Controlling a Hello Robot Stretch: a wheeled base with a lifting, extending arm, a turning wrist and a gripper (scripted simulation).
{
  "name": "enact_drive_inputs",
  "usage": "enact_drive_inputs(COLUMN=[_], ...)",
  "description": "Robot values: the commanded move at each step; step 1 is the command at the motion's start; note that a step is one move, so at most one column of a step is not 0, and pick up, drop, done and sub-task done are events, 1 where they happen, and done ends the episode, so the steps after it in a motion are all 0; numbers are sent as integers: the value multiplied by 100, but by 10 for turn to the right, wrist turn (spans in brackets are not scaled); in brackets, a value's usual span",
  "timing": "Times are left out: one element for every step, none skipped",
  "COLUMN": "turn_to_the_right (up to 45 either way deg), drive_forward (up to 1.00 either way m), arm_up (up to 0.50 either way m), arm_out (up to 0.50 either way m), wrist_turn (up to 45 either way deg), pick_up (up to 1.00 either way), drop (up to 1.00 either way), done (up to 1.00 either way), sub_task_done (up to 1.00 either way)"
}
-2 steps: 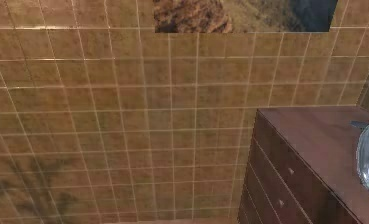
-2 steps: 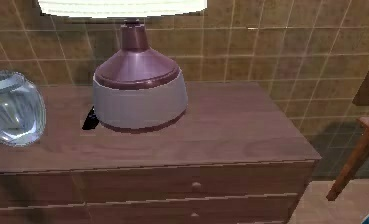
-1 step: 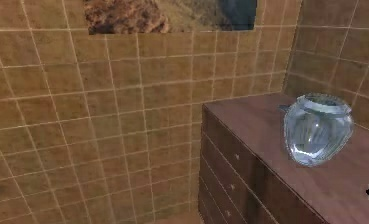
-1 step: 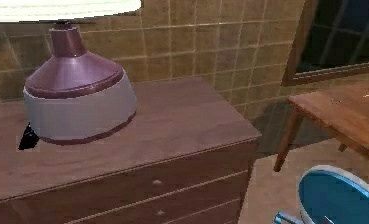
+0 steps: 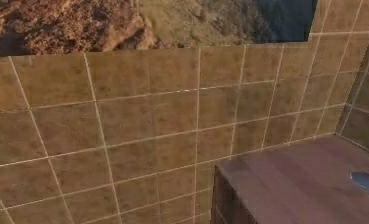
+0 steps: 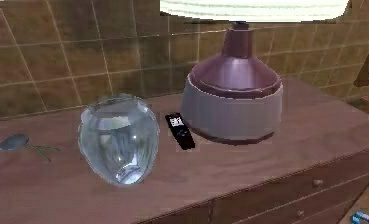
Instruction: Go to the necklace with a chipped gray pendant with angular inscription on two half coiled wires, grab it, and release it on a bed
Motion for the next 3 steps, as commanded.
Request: enact_drive_inputs(turn_to_the_right=[-390,0,0], drive_forward=[0,0,0], arm_up=[0,50,38], arm_out=[0,0,0], wrist_turn=[0,0,0], pick_up=[0,0,0], drop=[0,0,0], done=[0,0,0], sub_task_done=[0,0,0])
